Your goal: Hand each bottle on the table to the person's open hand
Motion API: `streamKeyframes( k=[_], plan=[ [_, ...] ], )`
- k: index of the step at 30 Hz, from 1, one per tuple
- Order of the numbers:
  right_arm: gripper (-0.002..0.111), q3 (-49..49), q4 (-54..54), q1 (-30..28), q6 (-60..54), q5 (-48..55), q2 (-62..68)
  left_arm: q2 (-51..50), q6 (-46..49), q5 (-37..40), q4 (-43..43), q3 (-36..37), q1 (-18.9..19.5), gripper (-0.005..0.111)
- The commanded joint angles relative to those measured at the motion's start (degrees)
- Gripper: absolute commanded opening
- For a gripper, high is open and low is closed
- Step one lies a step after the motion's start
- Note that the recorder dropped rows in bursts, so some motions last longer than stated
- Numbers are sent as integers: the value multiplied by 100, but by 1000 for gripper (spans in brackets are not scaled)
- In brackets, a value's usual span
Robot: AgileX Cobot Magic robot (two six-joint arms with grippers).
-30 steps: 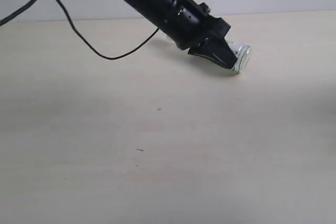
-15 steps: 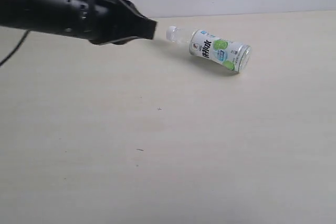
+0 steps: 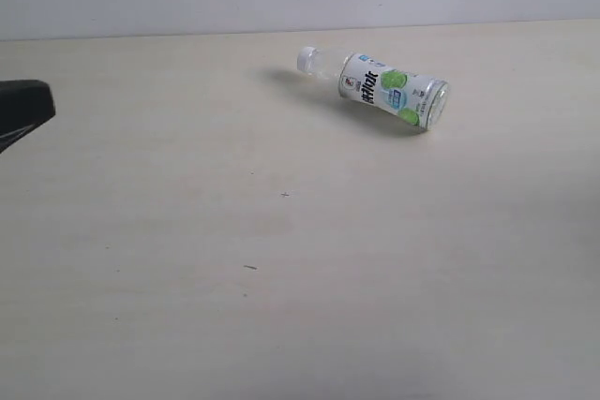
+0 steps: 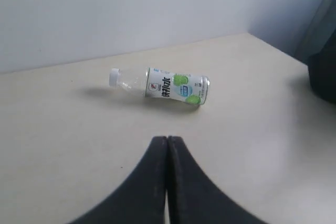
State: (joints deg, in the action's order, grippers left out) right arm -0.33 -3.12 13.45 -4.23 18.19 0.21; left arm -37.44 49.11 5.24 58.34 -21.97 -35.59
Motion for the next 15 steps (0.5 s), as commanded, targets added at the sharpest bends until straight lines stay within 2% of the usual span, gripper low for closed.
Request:
streamKeyframes(
  k=[1, 6, 15],
  plan=[
    [0, 33, -1, 26, -17, -54, -21, 730, 17, -45, 53, 318, -1, 0],
    [0, 33, -1, 26, -17, -54, -21, 1107, 17, -45, 53, 378, -1, 0],
    [0, 33, 23, 26, -17, -54, -21, 1164, 17, -45, 53, 378, -1, 0]
  ],
)
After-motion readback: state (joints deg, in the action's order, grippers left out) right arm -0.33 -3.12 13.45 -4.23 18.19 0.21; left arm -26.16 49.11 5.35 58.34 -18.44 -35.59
